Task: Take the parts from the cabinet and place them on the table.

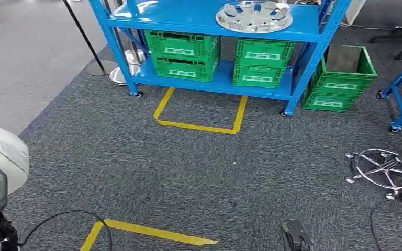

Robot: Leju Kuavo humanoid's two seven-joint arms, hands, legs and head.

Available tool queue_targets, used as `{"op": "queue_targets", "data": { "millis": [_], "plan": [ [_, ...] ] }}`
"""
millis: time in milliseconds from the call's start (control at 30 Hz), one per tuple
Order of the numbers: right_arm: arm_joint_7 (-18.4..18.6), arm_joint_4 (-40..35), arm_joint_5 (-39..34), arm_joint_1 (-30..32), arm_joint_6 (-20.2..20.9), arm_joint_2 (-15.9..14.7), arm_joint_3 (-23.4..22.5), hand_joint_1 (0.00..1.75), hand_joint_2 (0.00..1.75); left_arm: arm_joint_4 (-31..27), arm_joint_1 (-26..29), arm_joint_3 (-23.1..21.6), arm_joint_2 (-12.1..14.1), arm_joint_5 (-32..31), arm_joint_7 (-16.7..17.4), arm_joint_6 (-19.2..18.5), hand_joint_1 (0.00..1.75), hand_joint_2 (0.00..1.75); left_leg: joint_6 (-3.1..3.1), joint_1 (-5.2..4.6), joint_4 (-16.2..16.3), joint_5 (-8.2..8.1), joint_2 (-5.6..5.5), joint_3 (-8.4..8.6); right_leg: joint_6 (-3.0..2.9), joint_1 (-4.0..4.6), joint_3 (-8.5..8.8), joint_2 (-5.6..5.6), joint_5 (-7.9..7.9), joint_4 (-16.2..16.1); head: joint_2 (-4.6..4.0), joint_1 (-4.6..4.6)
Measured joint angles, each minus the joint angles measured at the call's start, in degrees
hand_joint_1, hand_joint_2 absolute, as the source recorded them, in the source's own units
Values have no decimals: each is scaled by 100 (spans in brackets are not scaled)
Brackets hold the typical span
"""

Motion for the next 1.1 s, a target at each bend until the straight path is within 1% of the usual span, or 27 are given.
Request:
{"op": "queue_targets", "data": {
  "millis": [33, 67, 100, 200, 233, 267, 333, 367, 400, 433, 500, 533, 567, 600, 633, 667, 700, 733, 767, 800, 833, 867, 900, 933, 967, 1067, 1100],
  "plan": [
    [0, -9, 4, -11, 0, 2, 0, 0, 0, -15, -4, 18, 7, -11, 0, 0, 175, 175, 104, 4, -305, 127, 1, 151, 12, 68, 79, -11, 48, -137, 0, -24],
    [-7, -17, 9, -1, -7, -7, 0, 0, 0, -18, -6, 20, -9, -9, 2, 2, 175, 175, 58, 76, -564, 266, 10, 292, -26, 61, 39, 2, -38, -86, 0, 5],
    [0, -17, 11, -13, -5, -7, 0, 0, 0, -18, -28, 22, -11, -7, 2, 9, 175, 175, 88, 111, -698, 335, -15, 330, -16, 59, -63, 22, -270, 164, 0, 41],
    [13, -17, 13, -7, -9, -4, 2, 0, 0, -15, -10, 31, -28, -4, 9, 9, 175, 175, -8, 196, -678, 396, -110, 235, 123, -29, -628, 27, -797, 1363, 0, 31],
    [17, -17, 20, 8, -9, -4, 2, 0, 0, -15, -9, 31, -42, -4, 9, 9, 175, 175, -68, 239, -642, 395, -162, 195, 185, -68, -685, 26, -778, 1491, 0, 29],
    [20, -17, 20, 11, -13, -7, 2, 0, 0, -13, -4, 31, -46, -4, 9, 9, 175, 175, -141, 297, -573, 381, -215, 148, 253, -112, -589, 26, -612, 1312, 0, 37],
    [17, -17, 20, 0, -13, -7, 2, 0, 0, -13, -3, 31, -48, -4, 9, 9, 175, 175, -305, 429, -356, 313, -318, 22, 384, -225, -97, 72, -164, 405, 0, 44],
    [17, -17, 20, -3, -13, -7, 2, 0, 0, -13, -10, 31, -48, -4, 9, 9, 175, 175, -409, 454, -174, 252, -367, -69, 468, -296, 123, 288, -174, -15, 0, 35],
    [22, -15, 20, -13, -11, 4, 2, 0, 0, -15, 1, 33, -46, -4, 9, 9, 175, 175, -485, 452, -81, 202, -413, -146, 435, -201, 69, 504, -302, 143, 0, 75],
    [26, -17, 20, -9, -9, 9, 0, 0, 0, -15, 5, 33, -53, -6, 9, 11, 175, 175, -534, 447, 5, 159, -438, -174, 191, -209, 51, 388, -299, 197, 0, 44],
    [24, -15, 18, 13, -18, -9, -4, 0, 0, -15, 2, 35, -48, -11, 4, 13, 175, 175, -588, 481, -81, 208, -525, -163, 67, -165, 71, 303, -302, 235, 0, -6],
    [24, -17, 20, -3, -15, -9, -7, 0, 0, -13, 17, 39, -55, -7, 9, 15, 175, 175, -642, 519, -105, 270, -561, -173, 3, -151, 48, 243, -250, 190, 0, -8],
    [20, -17, 20, -29, -15, -7, -7, 0, 0, -13, 46, 44, -50, -4, 7, 17, 175, 175, -606, 536, -1, 214, -376, -222, -87, -160, 99, 168, -173, 151, 0, -17],
    [13, -20, 20, -27, -15, -4, -7, 0, 0, -13, 38, 48, -46, -4, 11, 20, 175, 175, -549, 499, 263, -22, -210, -346, -131, -151, 62, 125, -153, 145, 0, -35],
    [17, -20, 20, -9, -15, -7, -9, 0, 0, -13, 23, 46, -46, -4, 9, 20, 175, 175, -522, 467, 695, -306, -141, -528, -143, -151, 35, 50, -134, 146, 0, -74],
    [17, -17, 20, 19, -15, -7, -9, 0, 0, -13, 20, 46, -46, -4, 9, 20, 175, 175, -522, 454, 1320, -619, -118, -779, -137, -141, 7, -55, -120, 147, 0, -72],
    [17, -17, 20, 31, -15, -4, -9, 0, 0, -13, 25, 48, -46, -4, 9, 20, 175, 175, -520, 453, 1683, -765, -116, -910, -127, -135, -5, -128, -113, 146, 0, -76],
    [17, -17, 20, 31, -11, -4, -9, 0, 0, -11, 38, 48, -46, -4, 9, 20, 175, 175, -513, 453, 1872, -802, -107, -952, -114, -135, -14, -213, -106, 147, 0, -72],
    [20, -17, 20, 27, -11, -4, -9, 0, 0, -11, 40, 48, -46, -4, 9, 20, 175, 175, -510, 457, 1765, -711, -88, -847, -100, -142, -12, -289, -108, 147, 0, -74],
    [18, -17, 20, 20, -11, -4, -9, 0, 0, -11, 38, 48, -46, -4, 9, 20, 175, 175, -519, 465, 1429, -536, -47, -649, -64, -164, -5, -355, -112, 150, 0, -77],
    [17, -17, 20, 13, -9, -4, -9, 0, 0, -13, 38, 48, -46, -4, 9, 20, 175, 175, -540, 475, 897, -317, 40, -345, -6, -208, 1, -420, -126, 165, 0, -70],
    [17, -17, 20, 4, -7, -4, -9, 0, 0, -13, 37, 48, -46, -4, 9, 20, 175, 175, -603, 498, 364, -150, 261, -37, 93, -236, 5, -473, -158, 207, 0, -79],
    [18, -20, 20, -3, -9, -13, -9, 0, 0, -9, 31, 48, -46, -4, 9, 20, 175, 175, -650, 476, 302, -250, 388, -32, 164, -210, -3, -507, -176, 230, 0, -81],
    [19, -20, 20, -5, -13, -41, -11, 0, 0, 0, 30, 46, -48, -4, 9, 20, 175, 175, -648, 443, 356, -245, 389, -47, 190, -179, -42, -508, -187, 231, 0, -100],
    [17, -22, 22, -8, -15, -66, -11, 0, 0, -5, 30, 44, -50, -7, 7, 20, 175, 175, -536, 443, 333, -212, 315, -92, 241, -200, -38, -550, -240, 258, 0, -83],
    [17, -24, 20, -11, -9, -48, -9, 0, 0, -5, 41, 66, -50, -4, 9, 20, 175, 175, -363, 375, 345, -194, 115, -163, 343, -247, 124, -689, -147, 79, 0, -76],
    [17, -24, 22, -15, -7, -9, -9, 0, 0, -18, 49, 70, -46, -4, 9, 20, 175, 175, -289, 358, 312, -166, 31, -164, 377, -301, 79, -661, -183, 81, 0, -50]
  ]
}}
